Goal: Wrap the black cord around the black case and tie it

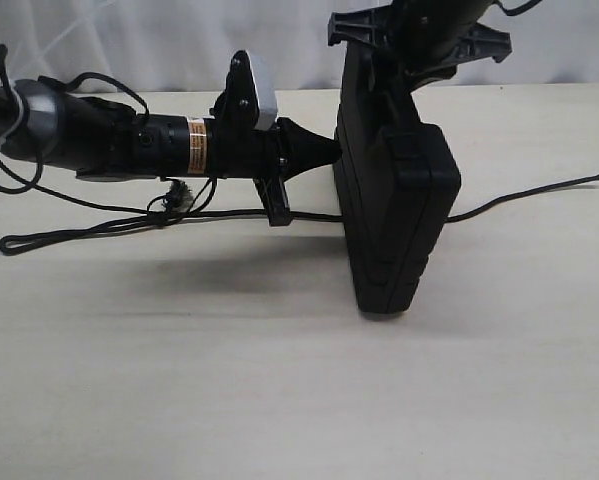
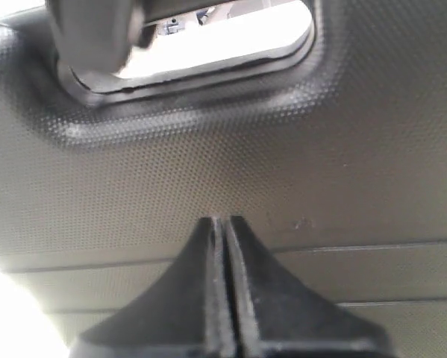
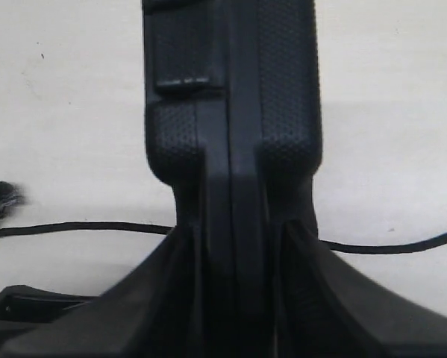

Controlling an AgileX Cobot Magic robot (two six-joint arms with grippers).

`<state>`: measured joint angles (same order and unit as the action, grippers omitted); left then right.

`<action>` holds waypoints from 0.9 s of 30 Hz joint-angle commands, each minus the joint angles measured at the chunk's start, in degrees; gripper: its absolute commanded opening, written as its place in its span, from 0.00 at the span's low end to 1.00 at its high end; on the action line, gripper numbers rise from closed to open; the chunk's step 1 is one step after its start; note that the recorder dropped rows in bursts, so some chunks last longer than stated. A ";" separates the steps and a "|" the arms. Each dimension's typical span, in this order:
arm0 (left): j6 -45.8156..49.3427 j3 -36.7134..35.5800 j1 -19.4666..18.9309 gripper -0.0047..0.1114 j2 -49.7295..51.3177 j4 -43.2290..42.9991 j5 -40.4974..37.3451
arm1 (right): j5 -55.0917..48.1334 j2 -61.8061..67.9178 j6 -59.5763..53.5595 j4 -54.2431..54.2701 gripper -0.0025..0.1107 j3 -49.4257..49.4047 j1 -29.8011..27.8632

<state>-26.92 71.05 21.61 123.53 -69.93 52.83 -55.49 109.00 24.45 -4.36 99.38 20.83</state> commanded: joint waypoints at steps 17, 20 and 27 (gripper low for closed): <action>-0.34 0.01 0.46 0.04 -0.09 0.71 0.16 | -7.16 -1.43 -1.72 0.92 0.06 -0.08 -0.19; -0.34 0.01 0.46 0.04 -0.09 0.71 0.16 | -6.30 -1.47 -2.21 0.92 0.06 -0.08 -0.19; -0.34 0.01 0.46 0.04 -0.09 0.71 0.16 | -5.63 -1.58 -2.78 2.04 0.35 -0.08 -0.19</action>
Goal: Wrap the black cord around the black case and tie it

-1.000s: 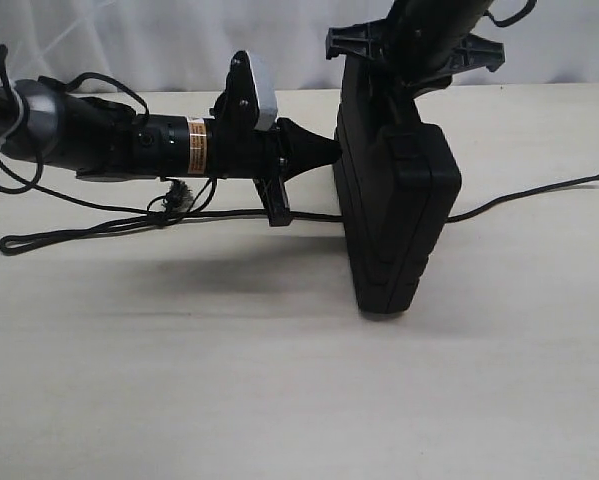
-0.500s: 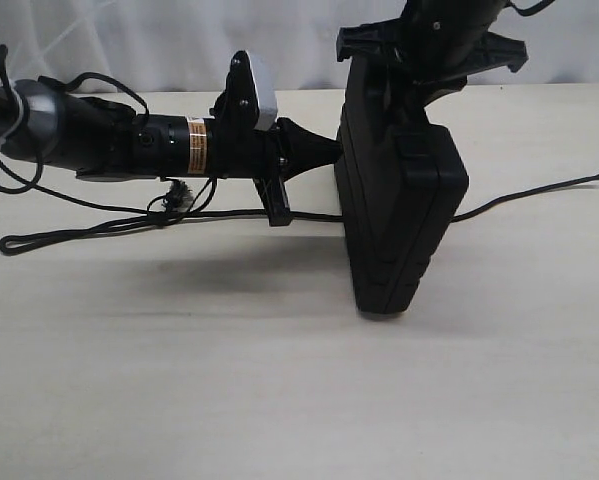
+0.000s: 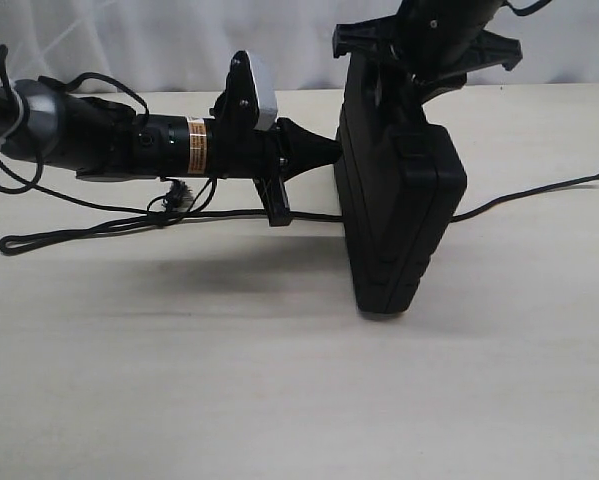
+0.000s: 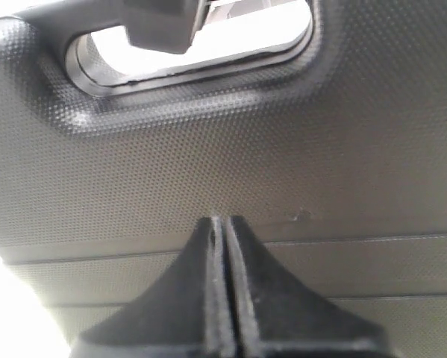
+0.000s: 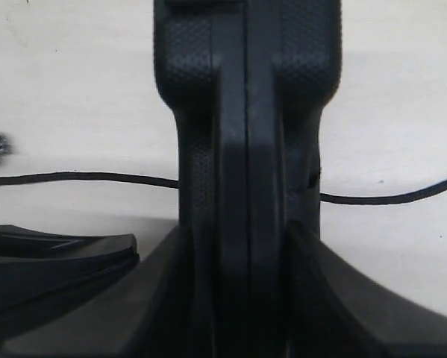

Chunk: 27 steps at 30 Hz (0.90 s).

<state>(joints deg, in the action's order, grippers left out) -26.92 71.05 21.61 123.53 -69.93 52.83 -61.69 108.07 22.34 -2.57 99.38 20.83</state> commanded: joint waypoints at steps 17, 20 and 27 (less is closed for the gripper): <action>-0.71 0.01 0.46 0.04 -0.09 0.49 0.16 | -3.09 -1.45 -2.16 0.41 0.06 -0.20 -0.07; -10.39 0.01 -2.67 0.04 -3.37 -5.07 -5.01 | -3.31 -1.45 -2.16 0.41 0.06 -0.20 -0.07; -35.84 -0.37 -13.58 0.20 -5.81 -30.02 -22.75 | -3.93 -1.45 -3.61 0.41 0.06 -0.20 -0.07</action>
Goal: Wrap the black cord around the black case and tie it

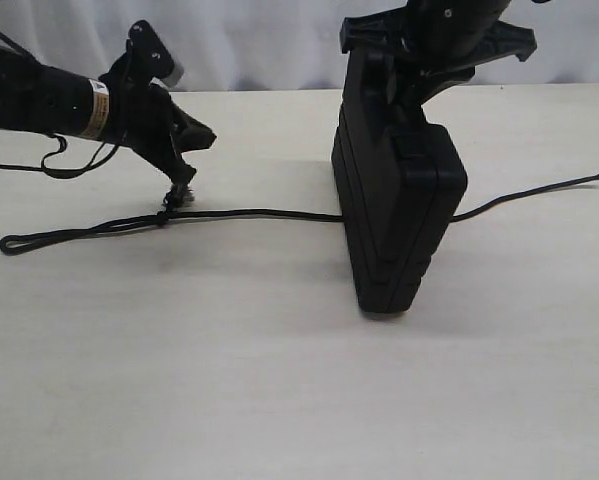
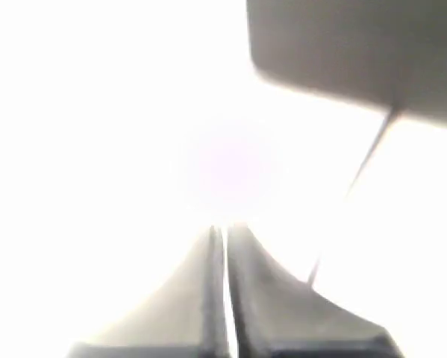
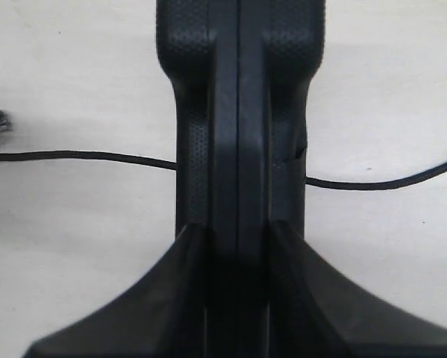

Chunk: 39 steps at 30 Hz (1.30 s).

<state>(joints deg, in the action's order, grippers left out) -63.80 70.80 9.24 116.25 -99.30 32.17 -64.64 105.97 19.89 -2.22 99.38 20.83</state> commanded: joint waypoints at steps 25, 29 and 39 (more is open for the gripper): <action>22.33 1.62 0.70 0.19 -0.16 36.18 -73.88 | -0.89 0.65 -4.63 0.05 0.06 -0.20 -0.07; 54.47 6.01 -3.21 0.19 -0.16 69.90 -76.27 | -0.53 0.65 -4.74 0.05 0.06 -0.20 -0.07; 130.47 5.53 -3.10 0.48 -0.02 126.43 -73.91 | -1.40 0.65 -5.28 0.05 0.06 -0.20 -0.07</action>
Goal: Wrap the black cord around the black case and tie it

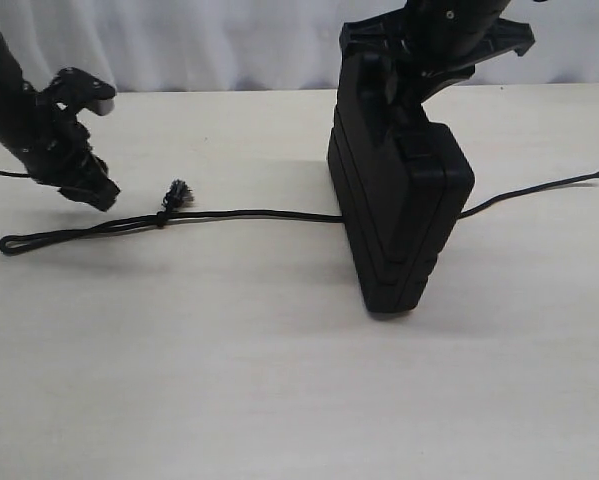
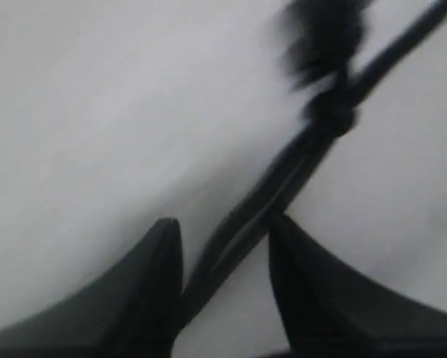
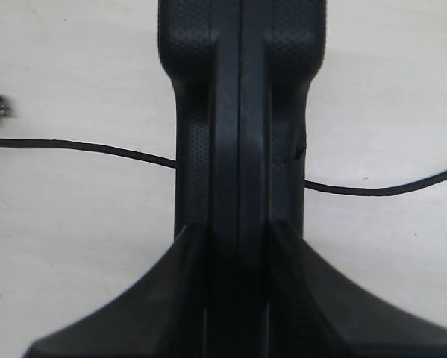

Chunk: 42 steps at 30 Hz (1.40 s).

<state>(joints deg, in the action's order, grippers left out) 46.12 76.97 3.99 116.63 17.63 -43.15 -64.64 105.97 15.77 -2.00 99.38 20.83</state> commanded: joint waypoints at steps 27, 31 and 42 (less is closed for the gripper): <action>19.88 -3.61 7.42 0.10 6.34 8.61 11.45 | -1.38 0.65 -3.05 -0.16 0.06 -0.20 -0.07; 1.51 -3.61 7.42 0.04 6.34 9.53 11.55 | -1.38 0.65 -3.05 -0.16 0.06 -0.20 -0.07; -9.08 -3.49 6.81 0.42 6.34 38.76 -7.65 | -1.73 0.65 -3.05 -0.16 0.06 -0.20 -0.07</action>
<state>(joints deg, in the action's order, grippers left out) 34.07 73.48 10.75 123.04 48.33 -45.65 -64.64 105.97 14.00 -2.00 99.38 20.83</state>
